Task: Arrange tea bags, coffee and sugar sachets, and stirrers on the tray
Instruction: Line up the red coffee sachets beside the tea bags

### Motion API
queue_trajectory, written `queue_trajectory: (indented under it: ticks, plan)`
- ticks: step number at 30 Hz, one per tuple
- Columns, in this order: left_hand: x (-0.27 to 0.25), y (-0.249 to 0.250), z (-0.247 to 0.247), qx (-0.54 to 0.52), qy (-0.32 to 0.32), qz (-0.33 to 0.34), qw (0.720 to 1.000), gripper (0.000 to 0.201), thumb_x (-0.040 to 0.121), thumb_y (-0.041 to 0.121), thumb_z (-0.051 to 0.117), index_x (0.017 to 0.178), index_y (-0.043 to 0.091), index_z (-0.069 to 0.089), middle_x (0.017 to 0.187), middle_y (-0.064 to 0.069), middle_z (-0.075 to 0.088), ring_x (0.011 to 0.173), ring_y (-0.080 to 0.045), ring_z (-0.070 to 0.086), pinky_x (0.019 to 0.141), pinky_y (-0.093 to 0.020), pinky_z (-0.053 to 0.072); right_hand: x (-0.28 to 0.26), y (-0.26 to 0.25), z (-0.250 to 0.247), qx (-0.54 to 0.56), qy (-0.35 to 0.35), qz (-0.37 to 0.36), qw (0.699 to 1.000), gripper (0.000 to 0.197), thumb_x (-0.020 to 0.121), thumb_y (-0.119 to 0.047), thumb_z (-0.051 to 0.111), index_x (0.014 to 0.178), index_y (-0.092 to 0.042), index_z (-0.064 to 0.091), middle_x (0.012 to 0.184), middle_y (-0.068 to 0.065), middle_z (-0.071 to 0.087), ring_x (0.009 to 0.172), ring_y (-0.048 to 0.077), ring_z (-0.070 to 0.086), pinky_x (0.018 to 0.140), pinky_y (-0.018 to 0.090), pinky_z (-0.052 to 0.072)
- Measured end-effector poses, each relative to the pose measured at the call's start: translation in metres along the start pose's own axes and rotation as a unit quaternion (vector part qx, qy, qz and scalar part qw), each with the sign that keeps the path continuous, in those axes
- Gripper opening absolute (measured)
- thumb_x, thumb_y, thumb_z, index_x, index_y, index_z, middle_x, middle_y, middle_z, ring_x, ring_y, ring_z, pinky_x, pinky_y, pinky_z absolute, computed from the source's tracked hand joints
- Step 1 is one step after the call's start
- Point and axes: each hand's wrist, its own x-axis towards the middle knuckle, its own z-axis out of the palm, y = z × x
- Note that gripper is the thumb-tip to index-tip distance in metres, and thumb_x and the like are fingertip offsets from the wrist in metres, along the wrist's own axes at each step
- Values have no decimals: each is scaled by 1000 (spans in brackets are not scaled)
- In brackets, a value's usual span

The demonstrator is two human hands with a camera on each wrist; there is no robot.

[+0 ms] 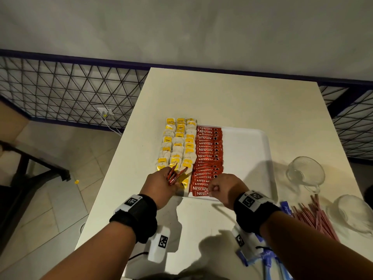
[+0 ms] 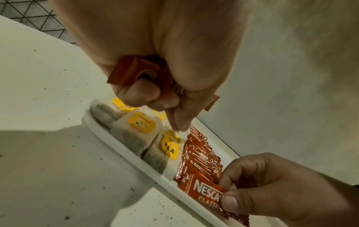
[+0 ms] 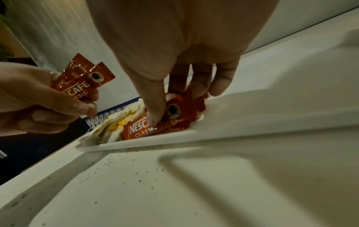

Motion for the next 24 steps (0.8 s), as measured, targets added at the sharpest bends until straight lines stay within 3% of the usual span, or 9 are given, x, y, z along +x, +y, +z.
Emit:
queue_trajectory:
  ticks: [2, 5, 10, 15, 20, 24]
  plan:
    - [-1, -2, 0, -2, -1, 0, 1000, 12, 85, 23, 68, 92, 25, 58, 81, 8, 61, 77, -15, 56, 60, -18, 36, 2, -1, 3, -9, 13, -10, 1000, 13, 88, -35, 63, 97, -28, 70, 94, -12, 53, 99, 14, 57, 89, 27, 45]
    - [-3, -6, -2, -9, -2, -4, 1000, 16, 85, 23, 68, 89, 29, 54, 77, 13, 57, 73, -10, 54, 56, -7, 32, 5, -7, 6, -35, 41, -17, 998, 14, 87, -37, 62, 100, -30, 63, 99, -11, 59, 99, 14, 56, 88, 27, 44]
    - [-5, -8, -5, -3, -1, -2, 1000, 15, 85, 24, 67, 89, 27, 53, 78, 9, 57, 75, -15, 54, 63, -21, 36, 8, -11, 7, -72, 62, -15, 995, 19, 88, -39, 59, 106, -32, 59, 109, -10, 61, 103, 15, 56, 91, 31, 42]
    - [-5, -7, -4, -14, -4, -1, 1000, 17, 85, 23, 67, 87, 29, 52, 74, 16, 54, 74, -12, 53, 58, -13, 34, 8, -9, 6, -90, 63, 8, 994, 20, 89, -35, 56, 109, -34, 57, 113, -10, 61, 104, 16, 56, 93, 31, 41]
    - [-6, -7, -2, -19, -8, 2, 1000, 17, 84, 23, 68, 88, 30, 53, 75, 15, 56, 75, -13, 55, 58, -7, 33, 9, -9, 5, -89, 78, 20, 993, 19, 90, -36, 56, 109, -33, 57, 112, -8, 62, 101, 16, 57, 91, 30, 42]
    - [-5, -7, -2, -15, -7, 5, 1000, 15, 85, 24, 67, 88, 28, 53, 79, 9, 59, 76, -16, 56, 60, -18, 37, 13, -11, 8, -76, 75, 22, 994, 25, 89, -39, 58, 112, -31, 56, 114, -7, 59, 104, 17, 56, 91, 31, 40]
